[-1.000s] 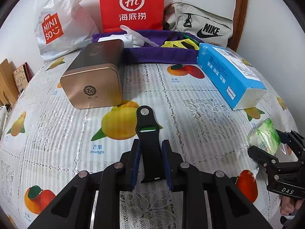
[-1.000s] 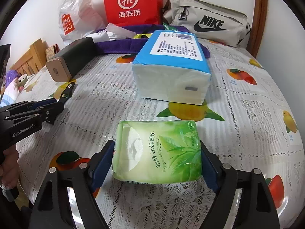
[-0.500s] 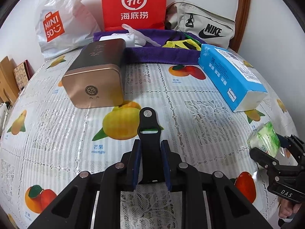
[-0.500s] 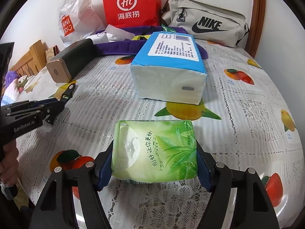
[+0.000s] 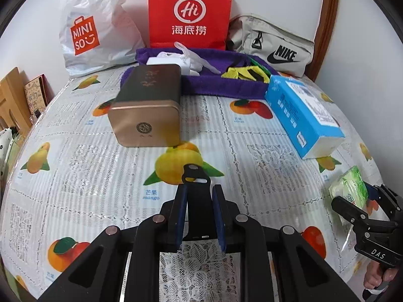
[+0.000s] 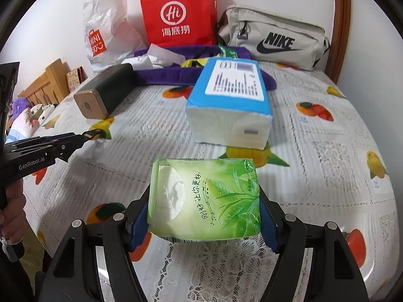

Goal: Organize soft objects
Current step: 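Hold the black strap in the left tool and the wipe pack in the right tool, then carry the black strap and wipe pack toward the purple towel with both tools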

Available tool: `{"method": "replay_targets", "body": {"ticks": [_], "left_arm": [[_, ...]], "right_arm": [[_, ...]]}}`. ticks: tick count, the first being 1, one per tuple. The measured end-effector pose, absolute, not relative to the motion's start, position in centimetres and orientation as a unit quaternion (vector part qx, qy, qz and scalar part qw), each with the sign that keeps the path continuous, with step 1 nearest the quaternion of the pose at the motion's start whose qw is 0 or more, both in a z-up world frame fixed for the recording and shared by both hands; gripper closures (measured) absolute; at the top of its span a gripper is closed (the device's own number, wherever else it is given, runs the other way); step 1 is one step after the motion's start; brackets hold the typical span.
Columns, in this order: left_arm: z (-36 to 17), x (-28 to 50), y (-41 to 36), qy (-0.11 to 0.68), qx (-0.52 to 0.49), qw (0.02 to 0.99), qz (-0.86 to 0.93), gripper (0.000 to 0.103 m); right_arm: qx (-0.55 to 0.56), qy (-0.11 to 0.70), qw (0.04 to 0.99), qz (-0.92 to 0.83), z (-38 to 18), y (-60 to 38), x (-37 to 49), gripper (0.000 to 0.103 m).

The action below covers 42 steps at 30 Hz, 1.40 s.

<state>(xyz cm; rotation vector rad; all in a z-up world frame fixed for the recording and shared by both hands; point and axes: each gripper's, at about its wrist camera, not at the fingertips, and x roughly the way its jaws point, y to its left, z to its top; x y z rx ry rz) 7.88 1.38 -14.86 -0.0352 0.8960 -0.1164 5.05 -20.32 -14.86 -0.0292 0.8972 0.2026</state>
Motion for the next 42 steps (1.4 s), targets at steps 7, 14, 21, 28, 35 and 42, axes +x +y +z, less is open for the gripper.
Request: {"method": "replay_targets", "body": {"ticks": [7,14,21,28,35,42], "left_arm": [[-15.3,8.4,1.3,0.453,-0.005,0.890,-0.048,0.098],[-16.6,8.0,2.5,0.468,0.016,0.882,-0.045,0.093],[-17.4,8.0,2.9,0.470,0.038,0.880,-0.061,0.060],[-17.5,7.6,1.7,0.454,0.059,0.884,-0.093,0.083],[-17.6,7.6,1.9,0.456,0.051,0.882,-0.108,0.076],[-17.6,7.8,1.7,0.447,0.047,0.887,-0.102,0.083]], "right_arm": [[-0.015,0.427,0.898,0.106,-14.1,-20.2,5.1,0.031],[-0.014,0.435,0.894,0.105,-14.7,-20.5,5.1,0.031],[-0.018,0.446,0.889,0.102,-15.5,-20.4,5.4,0.031],[-0.026,0.456,0.884,0.102,-16.1,-19.8,5.9,0.031],[-0.030,0.463,0.880,0.101,-16.4,-19.6,6.3,0.031],[-0.032,0.470,0.876,0.105,-16.7,-19.3,7.0,0.031]]}}
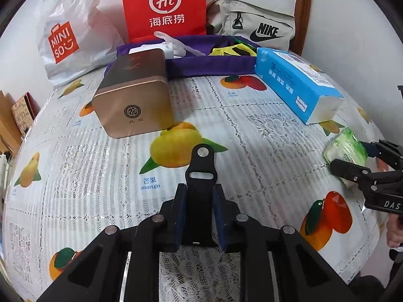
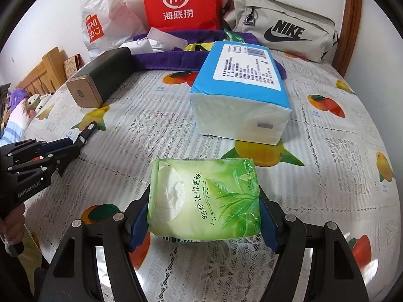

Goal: Organize soft objects
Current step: 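Carry the black strap and wipe pack toward the purple towel with both tools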

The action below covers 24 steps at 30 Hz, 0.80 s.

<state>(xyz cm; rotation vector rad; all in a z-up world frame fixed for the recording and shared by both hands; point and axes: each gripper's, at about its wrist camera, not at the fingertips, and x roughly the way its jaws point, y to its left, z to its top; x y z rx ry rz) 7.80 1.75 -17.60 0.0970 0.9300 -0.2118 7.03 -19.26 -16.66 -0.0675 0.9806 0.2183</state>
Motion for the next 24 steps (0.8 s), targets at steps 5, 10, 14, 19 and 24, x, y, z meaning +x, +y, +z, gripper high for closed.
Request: {"method": "replay_targets", "body": {"ticks": [5,10,14,19,24], "left_arm": [[-16.5,8.3,3.1,0.454,0.008,0.886,-0.092,0.084],[-14.7,8.3,3.7,0.440,0.000,0.894,-0.087,0.084],[-13.2,8.3,4.1,0.428,-0.003,0.900,-0.080,0.083],[-11.6,8.7,5.0,0.414,-0.012,0.907,-0.067,0.083],[-10.0,9.5,6.0,0.400,-0.020,0.915,-0.055,0.083]], "right_arm": [[-0.039,0.456,0.882,0.117,-15.2,-19.0,7.1,0.031],[-0.029,0.440,0.888,0.132,-13.3,-19.1,7.4,0.031],[-0.030,0.428,0.893,0.135,-11.9,-19.4,7.4,0.031],[-0.014,0.417,0.897,0.147,-10.2,-20.0,7.9,0.031],[-0.011,0.403,0.904,0.145,-8.7,-20.6,9.0,0.031]]}}
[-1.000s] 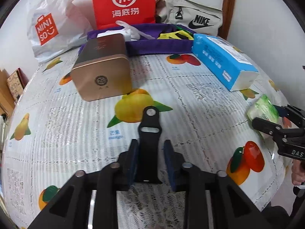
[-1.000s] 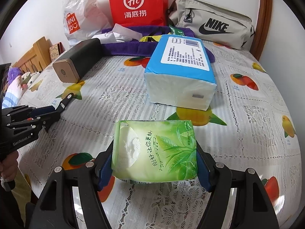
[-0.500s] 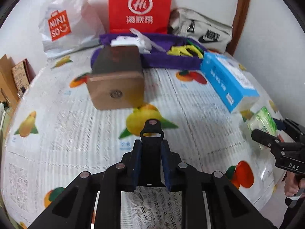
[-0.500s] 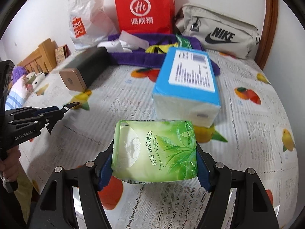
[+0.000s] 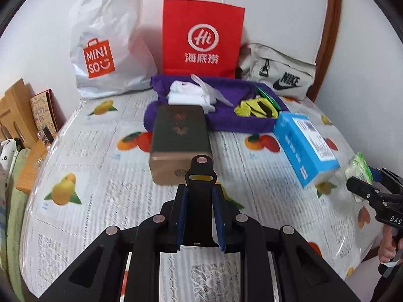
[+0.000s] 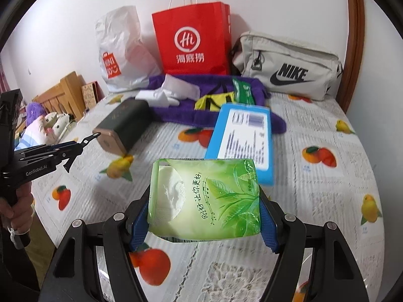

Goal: Organize soft objects
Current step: 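Carry the black strap and wipe pack toward the purple towel with both tools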

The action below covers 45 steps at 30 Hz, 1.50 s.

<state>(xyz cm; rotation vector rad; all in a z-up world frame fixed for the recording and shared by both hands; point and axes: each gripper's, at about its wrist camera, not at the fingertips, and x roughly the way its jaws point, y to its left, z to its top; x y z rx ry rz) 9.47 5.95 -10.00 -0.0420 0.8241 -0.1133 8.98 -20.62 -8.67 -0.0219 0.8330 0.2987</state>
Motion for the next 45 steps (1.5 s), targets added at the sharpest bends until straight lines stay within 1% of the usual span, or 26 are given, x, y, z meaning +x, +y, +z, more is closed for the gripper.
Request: {"method": "replay_targets", "body": {"ticks": [7,21,34,45], "left_arm": [[-8.7,12.1,6.8,0.396,-0.033,0.917,-0.038,0.083],[-6.6,17.6,6.1,0.389,-0.038,0.920,-0.033,0.083],[-6.6,23.7,6.6,0.392,-0.058,0.917,-0.039,0.083],[-6.8,28.5,7.0,0.396,-0.073,0.915,-0.037,0.083]], "right_arm": [[-0.010,0.395,0.908,0.142,-7.3,-21.1,11.9,0.031],[-0.013,0.386,0.911,0.146,-6.2,-20.4,18.4,0.031],[-0.011,0.389,0.909,0.149,-6.3,-19.7,24.8,0.031],[-0.011,0.408,0.900,0.152,-7.5,-19.1,31.0,0.031]]}}
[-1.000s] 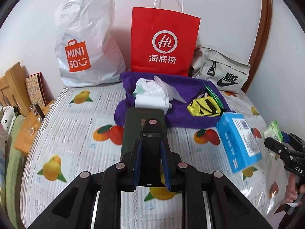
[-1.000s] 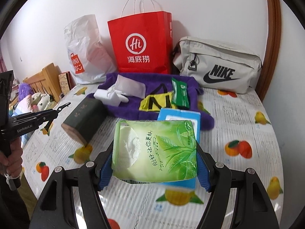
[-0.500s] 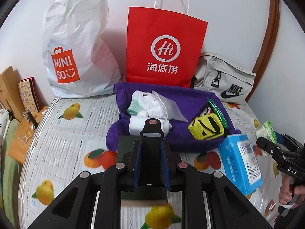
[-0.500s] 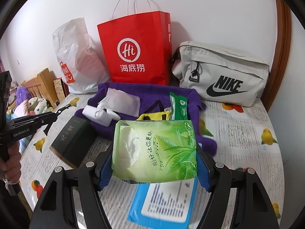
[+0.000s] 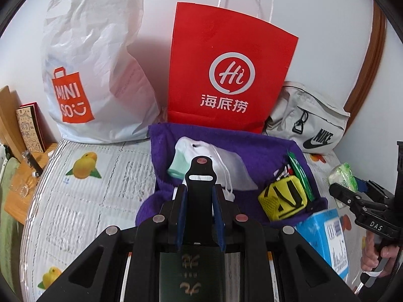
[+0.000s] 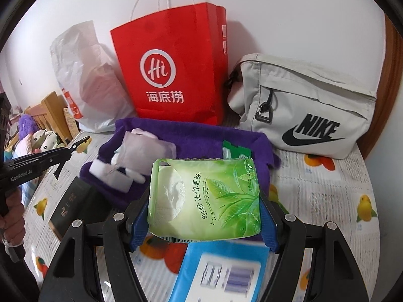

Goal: Organize soft objects
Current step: 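Carry the black strap and wipe pack toward the purple towel with both tools, then lower the strap and wipe pack onto the towel and open both tools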

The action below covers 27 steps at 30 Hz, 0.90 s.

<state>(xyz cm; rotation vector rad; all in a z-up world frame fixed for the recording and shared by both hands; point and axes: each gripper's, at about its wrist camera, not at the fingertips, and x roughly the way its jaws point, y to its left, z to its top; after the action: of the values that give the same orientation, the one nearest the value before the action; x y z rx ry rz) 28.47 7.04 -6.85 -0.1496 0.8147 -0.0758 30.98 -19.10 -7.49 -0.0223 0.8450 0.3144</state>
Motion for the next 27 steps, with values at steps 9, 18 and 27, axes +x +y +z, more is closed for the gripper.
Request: {"method": "replay_targets", "body": {"ticks": [9,18,27], "left_arm": [[-8.4,33.0,7.0,0.416,-0.086,0.905,-0.035,0.083],[-10.5,36.7,6.4,0.440,-0.090,0.893,-0.036,0.083],[-12.5,38.4,6.5,0.466,-0.109,0.877,-0.047,0.083]], "right_arm": [[-0.010,0.434,0.887,0.157,-9.8,-18.6,35.0,0.031],[-0.015,0.466,0.870,0.164,-11.9,-17.6,37.7,0.031],[-0.024,0.488,0.857,0.161,-13.5,-17.0,38.9,0.030]]}}
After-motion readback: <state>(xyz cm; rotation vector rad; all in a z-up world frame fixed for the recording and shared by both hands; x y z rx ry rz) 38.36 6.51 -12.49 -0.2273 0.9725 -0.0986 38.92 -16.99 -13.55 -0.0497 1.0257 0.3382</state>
